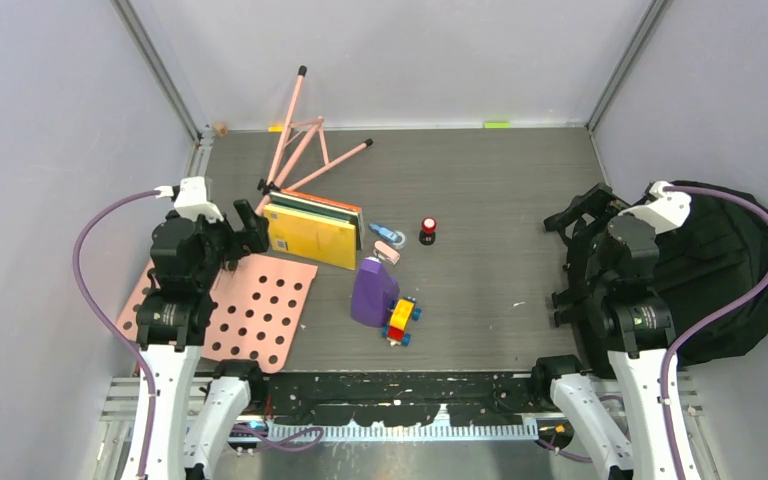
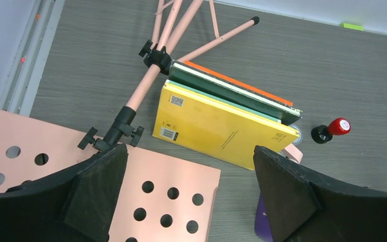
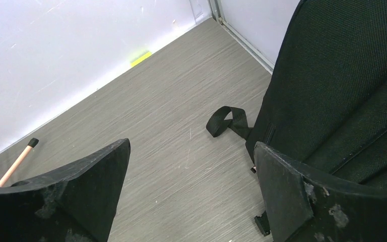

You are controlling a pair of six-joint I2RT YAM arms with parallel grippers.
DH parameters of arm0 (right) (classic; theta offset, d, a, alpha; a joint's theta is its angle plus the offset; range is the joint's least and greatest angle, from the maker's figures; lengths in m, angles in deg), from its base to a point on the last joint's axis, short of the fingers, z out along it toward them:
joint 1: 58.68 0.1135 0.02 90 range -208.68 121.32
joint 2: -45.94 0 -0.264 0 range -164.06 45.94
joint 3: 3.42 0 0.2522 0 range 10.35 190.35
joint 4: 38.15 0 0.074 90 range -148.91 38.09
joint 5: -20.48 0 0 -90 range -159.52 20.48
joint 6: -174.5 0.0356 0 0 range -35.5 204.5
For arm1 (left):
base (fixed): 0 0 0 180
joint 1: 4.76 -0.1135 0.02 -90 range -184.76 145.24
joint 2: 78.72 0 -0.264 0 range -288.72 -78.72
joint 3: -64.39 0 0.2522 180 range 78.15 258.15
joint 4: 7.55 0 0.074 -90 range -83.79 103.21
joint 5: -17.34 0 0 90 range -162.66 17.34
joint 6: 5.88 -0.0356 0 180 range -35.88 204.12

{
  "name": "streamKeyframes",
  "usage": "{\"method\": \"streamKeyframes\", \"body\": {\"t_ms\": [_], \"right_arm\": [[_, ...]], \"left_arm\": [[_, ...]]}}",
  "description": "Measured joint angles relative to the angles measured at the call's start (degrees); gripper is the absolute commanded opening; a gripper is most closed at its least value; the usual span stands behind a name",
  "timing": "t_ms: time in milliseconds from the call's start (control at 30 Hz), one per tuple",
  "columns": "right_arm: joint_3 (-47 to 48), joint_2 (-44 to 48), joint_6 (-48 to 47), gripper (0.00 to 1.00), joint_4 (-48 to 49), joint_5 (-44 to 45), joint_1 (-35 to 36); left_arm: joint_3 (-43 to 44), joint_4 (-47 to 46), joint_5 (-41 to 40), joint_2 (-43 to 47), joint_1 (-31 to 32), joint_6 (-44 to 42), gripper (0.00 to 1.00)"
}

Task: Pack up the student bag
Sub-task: Adjust the student bag at the center of the board.

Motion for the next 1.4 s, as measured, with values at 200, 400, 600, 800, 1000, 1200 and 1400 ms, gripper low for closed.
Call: {"method": "streamKeyframes", "body": {"t_ms": [200,400,600,800,1000,1200,1400], "right_arm": [[0.0,-0.11,-0.17,1.0,0.0,0.44,0.0],[0.33,-0.98,-1.07,1.0,-0.13,1.29,0.0],[6.93,-7.08,-4.57,1.0,-1.77,7.32,0.02],[20.09,-17.94,-14.16,1.0,-4.81,25.05,-0.22],[23.45,-25.97,-22.1,1.0,-6.56,33.53,-10.78],[24.2,-26.45,-22.08,1.0,-10.73,32.57,-22.01],[28.24,-25.4,-21.92,1.0,-11.87,31.21,-25.29]], "left_arm": [[0.0,0.11,-0.98,-1.25,0.0,-0.2,1.0],[-0.02,0.26,-3.02,-3.34,0.0,-1.36,1.0],[-2.47,0.04,-2.95,-5.77,0.0,-1.84,1.0],[-3.69,0.35,-3.04,-8.39,0.02,-2.62,1.0],[-3.69,0.37,-3.02,-9.29,0.07,-2.89,1.0],[-3.69,0.35,-2.99,-9.35,0.07,-2.86,1.0],[-3.69,0.35,-2.99,-10.01,0.07,-2.86,1.0]]}}
